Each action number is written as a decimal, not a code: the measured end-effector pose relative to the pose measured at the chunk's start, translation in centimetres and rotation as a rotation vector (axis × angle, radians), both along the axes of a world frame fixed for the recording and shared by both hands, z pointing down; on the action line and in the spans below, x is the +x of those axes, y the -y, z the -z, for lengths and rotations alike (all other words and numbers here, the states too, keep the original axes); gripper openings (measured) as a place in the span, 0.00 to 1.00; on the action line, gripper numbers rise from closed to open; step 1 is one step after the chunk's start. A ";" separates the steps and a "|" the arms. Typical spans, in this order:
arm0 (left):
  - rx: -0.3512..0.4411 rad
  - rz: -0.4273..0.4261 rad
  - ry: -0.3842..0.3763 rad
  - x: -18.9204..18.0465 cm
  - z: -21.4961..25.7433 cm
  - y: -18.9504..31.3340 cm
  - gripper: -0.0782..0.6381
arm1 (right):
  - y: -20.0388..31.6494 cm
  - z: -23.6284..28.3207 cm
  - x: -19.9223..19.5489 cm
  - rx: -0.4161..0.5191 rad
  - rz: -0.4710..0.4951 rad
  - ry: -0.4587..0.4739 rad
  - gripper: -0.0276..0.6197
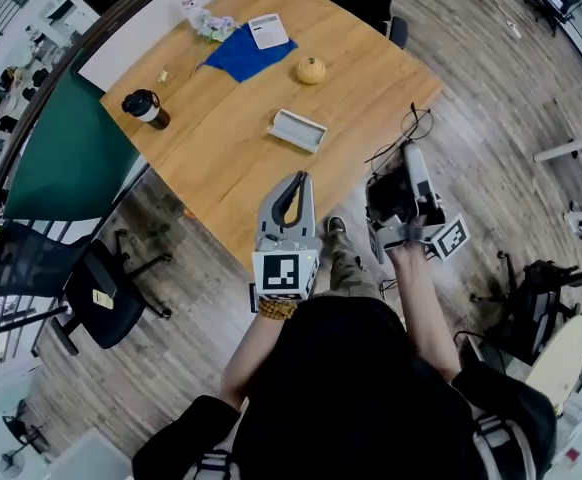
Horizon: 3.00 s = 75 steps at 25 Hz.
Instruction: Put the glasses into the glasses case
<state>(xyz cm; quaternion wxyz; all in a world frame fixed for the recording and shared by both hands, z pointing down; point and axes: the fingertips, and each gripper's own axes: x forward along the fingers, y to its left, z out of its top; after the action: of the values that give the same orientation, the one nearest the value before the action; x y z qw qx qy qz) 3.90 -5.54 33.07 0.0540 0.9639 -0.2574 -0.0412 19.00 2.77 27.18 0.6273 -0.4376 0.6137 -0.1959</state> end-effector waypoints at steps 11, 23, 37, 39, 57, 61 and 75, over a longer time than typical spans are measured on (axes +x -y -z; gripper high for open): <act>0.042 0.137 0.083 6.3 0.1 2.9 0.15 | 7.5 -1.7 8.6 0.015 0.186 0.035 0.06; 0.070 0.239 0.096 12.3 -0.1 6.0 0.15 | 14.2 -3.5 12.6 0.008 0.371 0.046 0.06; 0.073 0.378 0.059 9.0 -1.6 7.5 0.15 | 18.4 -6.3 9.5 -0.044 0.507 -0.001 0.06; 0.060 0.399 0.038 8.4 -1.6 7.8 0.15 | 18.8 -6.5 8.7 -0.063 0.524 -0.018 0.06; 0.017 0.499 0.034 4.3 -3.7 9.6 0.15 | 21.3 -9.0 3.9 -0.191 0.625 -0.273 0.06; 0.006 0.489 0.037 4.8 -4.3 9.5 0.15 | 21.3 -10.1 3.3 -0.221 0.642 -0.299 0.06; -0.026 0.487 0.051 4.5 -5.6 9.4 0.15 | 21.2 -15.2 2.5 -0.333 0.669 -0.391 0.06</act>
<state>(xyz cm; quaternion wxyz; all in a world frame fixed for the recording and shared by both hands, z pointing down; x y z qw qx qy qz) 8.44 -14.97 38.71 0.0482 0.8733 -0.4841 -0.0254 21.49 -18.38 42.42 0.3217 -0.3387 0.7893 -0.3985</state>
